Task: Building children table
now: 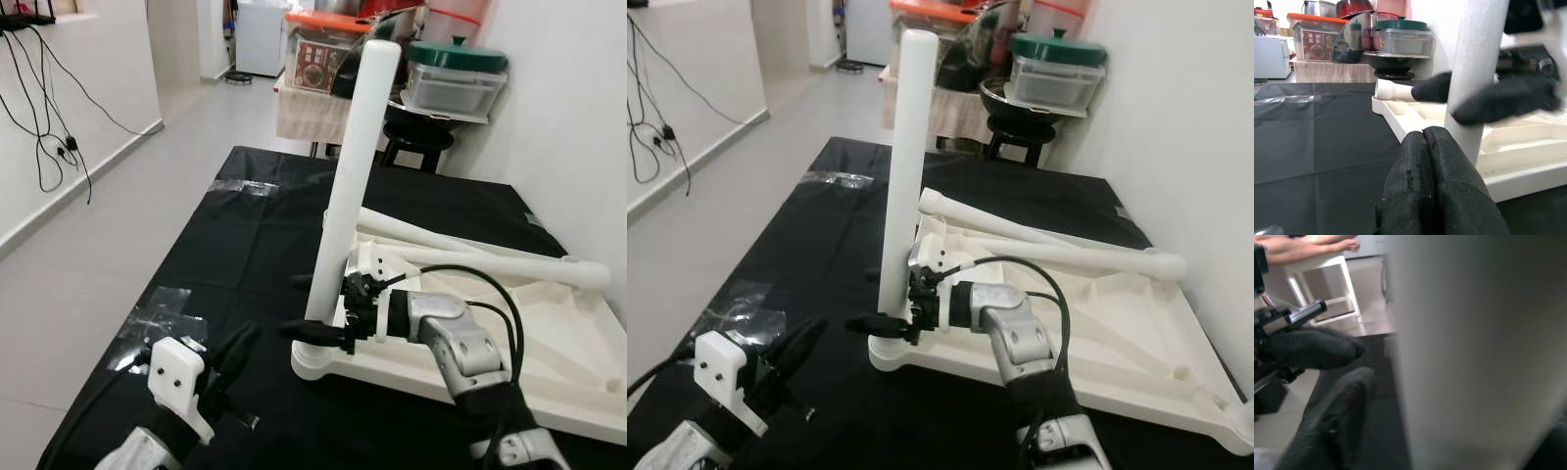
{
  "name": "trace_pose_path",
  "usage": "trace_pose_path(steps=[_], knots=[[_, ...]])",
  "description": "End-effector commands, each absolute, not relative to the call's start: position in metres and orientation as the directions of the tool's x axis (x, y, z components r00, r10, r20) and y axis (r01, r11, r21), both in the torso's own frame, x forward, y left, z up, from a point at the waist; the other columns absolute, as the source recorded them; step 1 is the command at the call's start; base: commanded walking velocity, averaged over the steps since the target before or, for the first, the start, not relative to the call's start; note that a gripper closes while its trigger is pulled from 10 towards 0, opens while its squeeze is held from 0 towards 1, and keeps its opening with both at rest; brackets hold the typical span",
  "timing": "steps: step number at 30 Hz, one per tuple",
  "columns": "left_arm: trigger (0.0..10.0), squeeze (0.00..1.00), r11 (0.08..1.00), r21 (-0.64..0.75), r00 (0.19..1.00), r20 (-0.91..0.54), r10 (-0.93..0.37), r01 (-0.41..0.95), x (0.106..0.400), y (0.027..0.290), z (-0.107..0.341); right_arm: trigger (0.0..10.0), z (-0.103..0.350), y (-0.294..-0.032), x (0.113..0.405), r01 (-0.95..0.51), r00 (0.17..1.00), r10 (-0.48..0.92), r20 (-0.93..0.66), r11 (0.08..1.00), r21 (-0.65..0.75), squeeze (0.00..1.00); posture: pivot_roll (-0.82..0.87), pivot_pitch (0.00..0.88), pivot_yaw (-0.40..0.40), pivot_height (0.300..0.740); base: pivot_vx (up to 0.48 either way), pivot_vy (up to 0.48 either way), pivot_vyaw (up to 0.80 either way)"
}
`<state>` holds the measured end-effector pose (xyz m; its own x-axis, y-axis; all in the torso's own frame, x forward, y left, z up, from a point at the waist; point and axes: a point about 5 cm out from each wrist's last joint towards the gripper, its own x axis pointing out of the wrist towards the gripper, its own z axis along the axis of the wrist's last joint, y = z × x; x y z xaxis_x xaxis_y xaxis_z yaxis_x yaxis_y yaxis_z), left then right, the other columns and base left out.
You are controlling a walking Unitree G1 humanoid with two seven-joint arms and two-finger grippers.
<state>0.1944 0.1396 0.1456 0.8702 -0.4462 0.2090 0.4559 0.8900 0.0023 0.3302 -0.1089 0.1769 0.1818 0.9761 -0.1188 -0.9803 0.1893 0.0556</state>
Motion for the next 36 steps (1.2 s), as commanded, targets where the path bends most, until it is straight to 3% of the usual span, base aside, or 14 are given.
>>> trace_pose_path(steps=[1, 10, 12, 17, 18, 19, 20, 21, 22, 25, 26, 30, 31, 36], knots=[[10.0, 0.00, 0.889, 0.001, 0.871, 0.202, -0.449, 0.458, 0.193, 0.137, 0.143, 0.0, 0.183, -0.114, 0.336, -0.981, 0.176, 0.981, -0.082, 0.182, 0.068, 0.00, 0.03, 0.000, -0.148, 0.740, 0.000, 0.000, 0.00], [10.0, 0.00, 0.888, -0.001, 0.870, 0.203, -0.449, 0.459, 0.191, 0.137, 0.144, 0.0, 0.181, -0.134, 0.337, -0.977, 0.185, 0.980, -0.075, 0.192, 0.099, 0.00, 0.02, 0.000, -0.140, 0.740, 0.000, 0.000, 0.00], [10.0, 0.00, 0.888, -0.002, 0.869, 0.205, -0.450, 0.460, 0.189, 0.136, 0.145, 0.0, 0.178, -0.150, 0.330, -0.976, 0.188, 0.979, -0.073, 0.195, 0.099, 0.00, 0.01, 0.000, -0.139, 0.740, 0.000, 0.000, 0.00], [10.0, 0.00, 0.888, -0.003, 0.869, 0.207, -0.450, 0.460, 0.188, 0.137, 0.146, 0.0, 0.171, -0.159, 0.318, -0.963, 0.225, 0.968, -0.113, 0.238, 0.123, 0.00, 0.01, 0.000, -0.143, 0.740, 0.000, 0.000, 0.00], [10.0, 0.00, 0.888, -0.002, 0.869, 0.207, -0.449, 0.460, 0.188, 0.137, 0.146, 0.0, 0.159, -0.158, 0.308, -0.948, 0.269, 0.945, -0.183, 0.294, 0.123, 0.00, 0.01, 0.000, -0.147, 0.740, 0.000, 0.000, 0.00], [10.0, 0.00, 0.889, 0.000, 0.870, 0.205, -0.447, 0.457, 0.188, 0.140, 0.147, 0.0, 0.140, -0.137, 0.304, -0.735, 0.640, 0.739, -0.209, 0.669, 0.116, 0.00, 0.01, 0.000, -0.137, 0.740, 0.000, 0.000, 0.00], [10.0, 0.00, 0.889, 0.000, 0.870, 0.205, -0.447, 0.457, 0.188, 0.140, 0.147, 0.0, 0.140, -0.137, 0.304, -0.735, 0.640, 0.739, -0.209, 0.669, 0.116, 0.00, 0.01, 0.000, -0.137, 0.740, 0.000, 0.000, 0.00], [10.0, 0.00, 0.890, 0.002, 0.871, 0.204, -0.446, 0.455, 0.188, 0.142, 0.148, 0.0, 0.130, -0.135, 0.296, -0.444, 0.853, 0.459, -0.248, 0.888, 0.116, 0.00, 0.00, 0.002, -0.133, 0.740, 0.000, 0.000, 0.00], [10.0, 0.00, 0.891, 0.003, 0.872, 0.203, -0.445, 0.454, 0.189, 0.144, 0.148, 0.0, 0.121, -0.113, 0.275, -0.411, 0.857, 0.428, -0.287, 0.904, 0.119, 0.00, 0.00, 0.003, -0.126, 0.740, 0.000, 0.000, 0.00], [10.0, 0.00, 0.891, 0.003, 0.873, 0.200, -0.446, 0.454, 0.190, 0.145, 0.147, 0.0, 0.125, -0.102, 0.271, -0.440, 0.849, 0.454, -0.270, 0.891, 0.113, 0.00, -0.01, 0.000, -0.116, 0.740, 0.000, 0.000, 0.00], [10.0, 0.00, 0.890, 0.003, 0.872, 0.198, -0.447, 0.456, 0.191, 0.146, 0.147, 0.0, 0.127, -0.094, 0.269, -0.532, 0.803, 0.540, -0.251, 0.840, 0.104, 0.00, -0.01, 0.000, -0.116, 0.740, 0.000, 0.000, 0.00], [10.0, 0.00, 0.885, 0.001, 0.868, 0.194, -0.458, 0.466, 0.193, 0.145, 0.146, 0.0, 0.126, -0.104, 0.283, -0.527, 0.814, 0.528, -0.243, 0.847, 0.075, 0.00, 0.01, 0.000, -0.122, 0.740, 0.000, 0.000, 0.00], [10.0, 0.00, 0.883, 0.001, 0.866, 0.192, -0.461, 0.470, 0.193, 0.145, 0.146, 9.3, 0.126, -0.103, 0.285, -0.528, 0.814, 0.527, -0.245, 0.847, 0.067, 0.00, 0.01, 0.000, -0.120, 0.740, 0.000, 0.000, 0.00], [10.0, 0.00, 0.890, 0.003, 0.873, 0.193, -0.449, 0.457, 0.193, 0.145, 0.146, 10.0, 0.131, -0.094, 0.285, -0.539, 0.808, 0.537, -0.242, 0.840, 0.065, 0.00, 0.01, 0.000, -0.121, 0.740, 0.000, 0.000, 0.00]])
